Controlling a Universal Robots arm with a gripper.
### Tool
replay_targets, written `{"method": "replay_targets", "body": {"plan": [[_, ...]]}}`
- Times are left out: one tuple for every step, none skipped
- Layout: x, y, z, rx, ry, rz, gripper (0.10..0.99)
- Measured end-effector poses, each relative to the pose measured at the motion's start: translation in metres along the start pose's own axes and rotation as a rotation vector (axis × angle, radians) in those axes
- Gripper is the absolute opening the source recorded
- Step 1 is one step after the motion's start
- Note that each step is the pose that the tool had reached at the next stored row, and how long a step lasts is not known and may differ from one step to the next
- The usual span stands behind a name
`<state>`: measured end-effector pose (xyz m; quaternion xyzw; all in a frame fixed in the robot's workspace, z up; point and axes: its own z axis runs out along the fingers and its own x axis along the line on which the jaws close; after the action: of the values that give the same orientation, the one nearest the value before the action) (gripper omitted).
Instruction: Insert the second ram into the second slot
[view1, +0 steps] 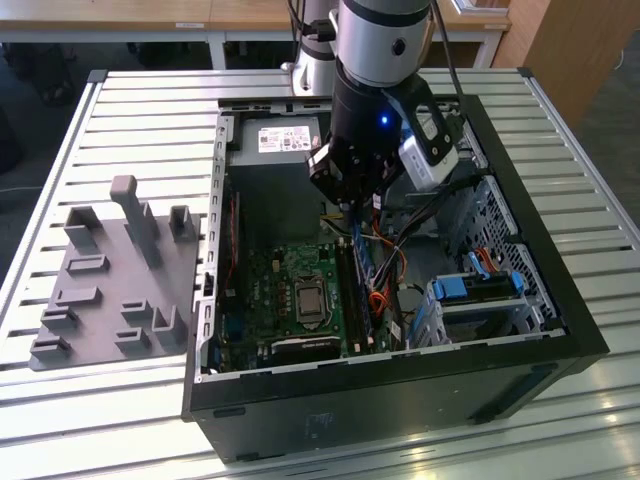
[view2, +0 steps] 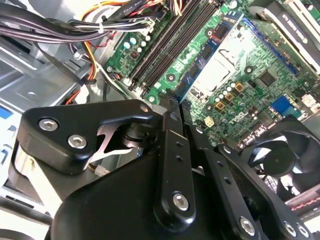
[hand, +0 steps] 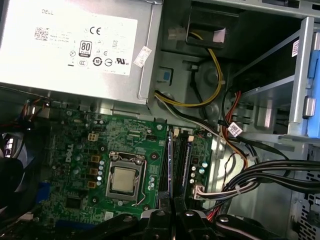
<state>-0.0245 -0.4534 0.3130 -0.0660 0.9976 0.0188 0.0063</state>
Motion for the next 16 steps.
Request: {"method": "replay_targets", "body": {"plan": [[0.0, -0.0002, 0.0004, -0.001, -0.0001, 0.0, 0.137], [0.0001, -0.0003, 0.0009, -0.002, -0.0003, 0.0, 0.137], [0.0001, -0.0003, 0.0014, -0.003, -0.0004, 0.0, 0.137], [0.0001, -0.0003, 0.0018, -0.003, -0.0003, 0.0, 0.137], [0.0001, -0.0003, 0.0025, -0.003, -0.0003, 0.0, 0.137], [0.0001, -0.0004, 0.0032, -0.003, -0.0003, 0.0, 0.137], [0.0001, -0.0004, 0.0043, -0.003, -0.0003, 0.0, 0.137], [0.0001, -0.0004, 0.0056, -0.003, -0.0003, 0.0, 0.137], [0.0002, -0.0005, 0.0066, -0.003, -0.0003, 0.0, 0.137], [0.0002, -0.0005, 0.0077, -0.003, -0.0003, 0.0, 0.137], [0.0002, -0.0005, 0.0088, -0.003, -0.0003, 0.0, 0.137], [0.0004, -0.0005, 0.0094, -0.002, -0.0016, 0.0, 0.137], [0.0004, -0.0006, 0.0104, -0.002, -0.0033, 0.0, 0.137], [0.0004, -0.0006, 0.0121, -0.002, -0.0035, 0.0, 0.137], [0.0005, -0.0007, 0.0137, -0.002, -0.0038, 0.0, 0.137], [0.0005, -0.0007, 0.0151, -0.002, -0.0041, 0.0, 0.137]]}}
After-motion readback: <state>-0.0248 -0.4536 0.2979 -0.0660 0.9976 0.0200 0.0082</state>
